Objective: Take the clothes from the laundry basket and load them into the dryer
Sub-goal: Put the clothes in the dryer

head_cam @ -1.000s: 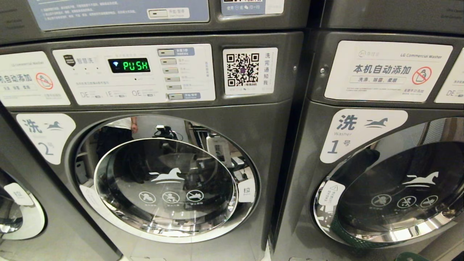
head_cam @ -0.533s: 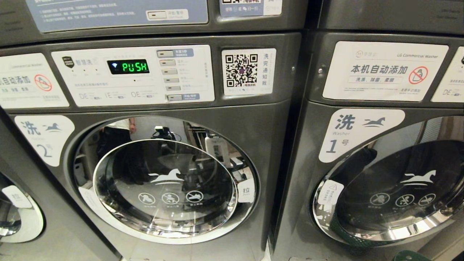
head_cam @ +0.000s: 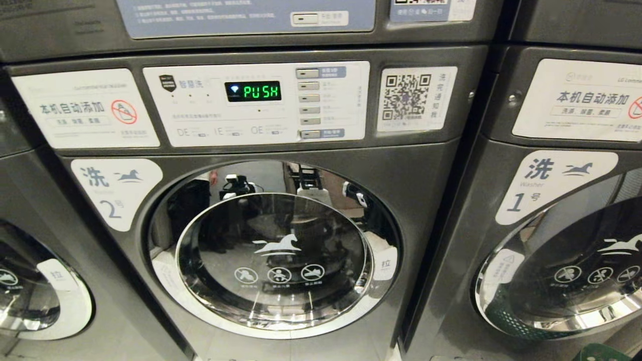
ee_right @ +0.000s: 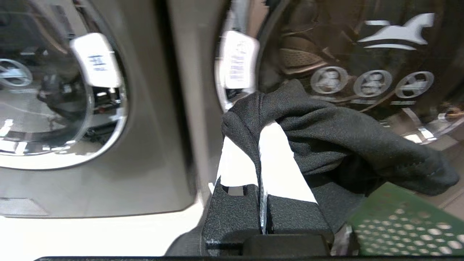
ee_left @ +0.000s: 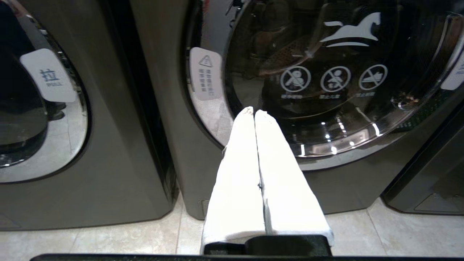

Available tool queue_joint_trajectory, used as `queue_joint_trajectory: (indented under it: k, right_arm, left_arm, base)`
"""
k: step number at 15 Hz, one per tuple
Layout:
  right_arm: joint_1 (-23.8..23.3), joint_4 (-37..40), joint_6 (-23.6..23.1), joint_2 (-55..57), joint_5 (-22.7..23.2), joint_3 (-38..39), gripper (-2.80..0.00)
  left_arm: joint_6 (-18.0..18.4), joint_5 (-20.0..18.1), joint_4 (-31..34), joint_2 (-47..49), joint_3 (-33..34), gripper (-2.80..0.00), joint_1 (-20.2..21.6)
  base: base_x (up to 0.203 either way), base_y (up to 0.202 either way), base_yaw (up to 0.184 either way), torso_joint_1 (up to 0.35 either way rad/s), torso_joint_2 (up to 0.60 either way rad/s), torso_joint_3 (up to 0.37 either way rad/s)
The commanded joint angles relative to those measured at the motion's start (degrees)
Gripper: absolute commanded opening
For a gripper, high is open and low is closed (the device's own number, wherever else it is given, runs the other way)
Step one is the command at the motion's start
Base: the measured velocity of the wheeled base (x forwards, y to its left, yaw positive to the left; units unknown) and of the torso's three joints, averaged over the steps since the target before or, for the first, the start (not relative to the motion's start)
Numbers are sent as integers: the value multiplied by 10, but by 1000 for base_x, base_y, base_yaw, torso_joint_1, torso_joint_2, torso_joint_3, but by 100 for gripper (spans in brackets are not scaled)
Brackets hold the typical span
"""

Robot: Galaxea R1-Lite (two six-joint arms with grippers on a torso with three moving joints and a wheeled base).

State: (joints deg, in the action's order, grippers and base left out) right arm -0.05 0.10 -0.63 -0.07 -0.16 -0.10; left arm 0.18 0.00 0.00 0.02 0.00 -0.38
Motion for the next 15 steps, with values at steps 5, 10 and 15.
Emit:
queue_joint_trajectory:
  k: [5,10,15]
  right_arm:
    - [0,0,-1,0,0,0,-280]
    - [0,0,-1,0,0,0,-280]
    - [0,0,-1,0,0,0,-280]
  left_arm:
    - [-1,0,0,0,-1,-280,-1]
    - [-1,0,0,0,0,-280,0]
    - [-1,0,0,0,0,-280,-1]
  base:
    - [0,194,-2,1,2,2]
    - [0,193,-1,0,1,2]
    - [0,196,-2,2,2,4]
